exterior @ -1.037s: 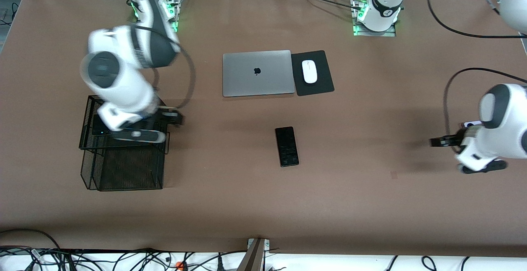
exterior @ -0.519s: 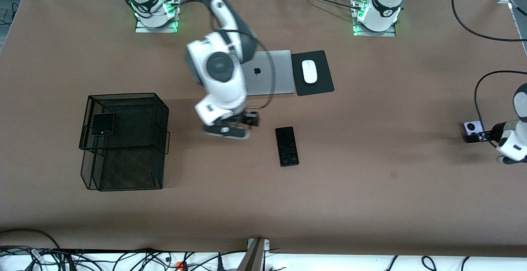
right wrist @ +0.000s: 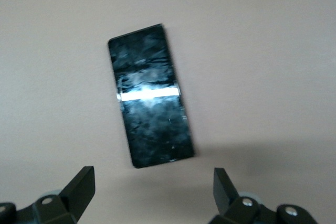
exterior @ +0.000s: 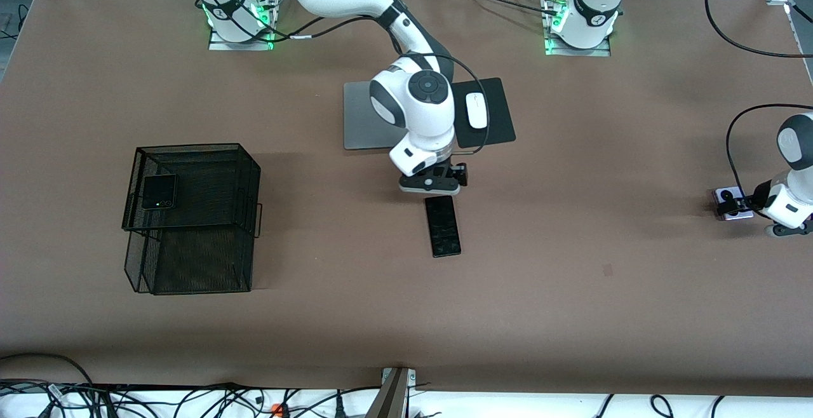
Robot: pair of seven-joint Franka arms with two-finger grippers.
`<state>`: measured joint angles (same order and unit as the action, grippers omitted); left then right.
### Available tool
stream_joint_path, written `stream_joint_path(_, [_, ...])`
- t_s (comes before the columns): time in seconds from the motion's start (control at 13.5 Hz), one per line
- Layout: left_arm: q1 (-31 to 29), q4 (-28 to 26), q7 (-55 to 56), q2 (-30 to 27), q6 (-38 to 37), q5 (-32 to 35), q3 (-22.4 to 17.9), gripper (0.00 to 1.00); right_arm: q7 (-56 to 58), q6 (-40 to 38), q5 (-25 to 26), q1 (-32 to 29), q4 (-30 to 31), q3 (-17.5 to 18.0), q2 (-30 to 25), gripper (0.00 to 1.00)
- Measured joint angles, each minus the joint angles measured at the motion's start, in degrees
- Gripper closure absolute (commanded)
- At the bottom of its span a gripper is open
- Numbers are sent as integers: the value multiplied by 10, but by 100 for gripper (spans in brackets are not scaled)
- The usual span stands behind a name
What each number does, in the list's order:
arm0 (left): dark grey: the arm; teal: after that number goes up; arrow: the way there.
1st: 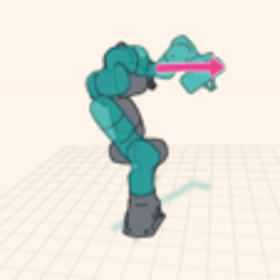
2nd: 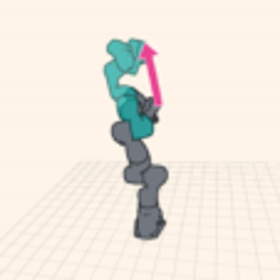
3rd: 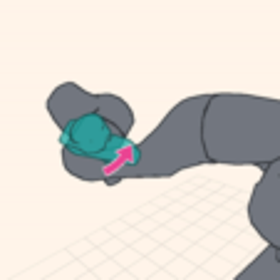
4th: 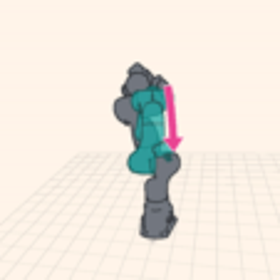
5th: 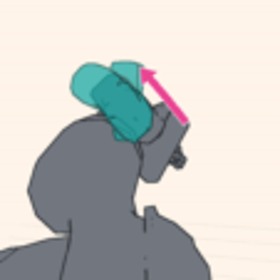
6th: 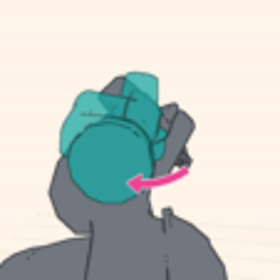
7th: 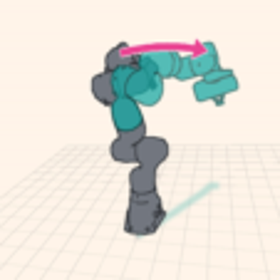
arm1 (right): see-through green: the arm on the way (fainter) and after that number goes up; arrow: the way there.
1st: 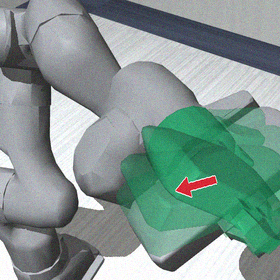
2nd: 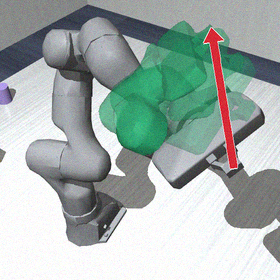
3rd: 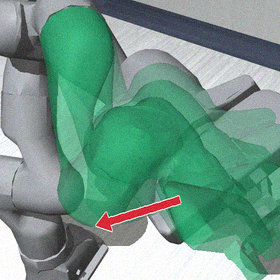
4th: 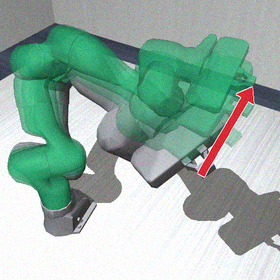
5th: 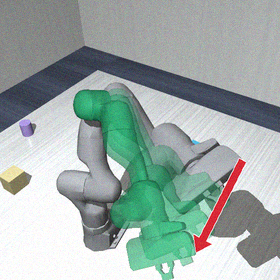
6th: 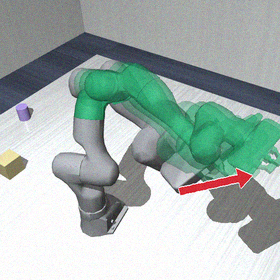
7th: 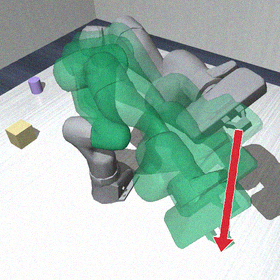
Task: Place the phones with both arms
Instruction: 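Grasp the white flip phone with the left gripper while the right gripper descends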
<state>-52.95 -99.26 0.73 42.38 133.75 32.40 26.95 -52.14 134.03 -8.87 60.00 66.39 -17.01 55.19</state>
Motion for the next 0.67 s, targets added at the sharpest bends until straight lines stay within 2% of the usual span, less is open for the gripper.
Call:
stream_joint_path(0.37, [-1, -2, 0, 3, 0, 0, -1, 0, 0, 77, 63, 1, -1, -5, 37, 0])
stream_joint_path(0.67, [-8, -2, -26, 3, 0, 0, -2, 0, 0, 135, 74, -1, -1, -14, 60, 0])
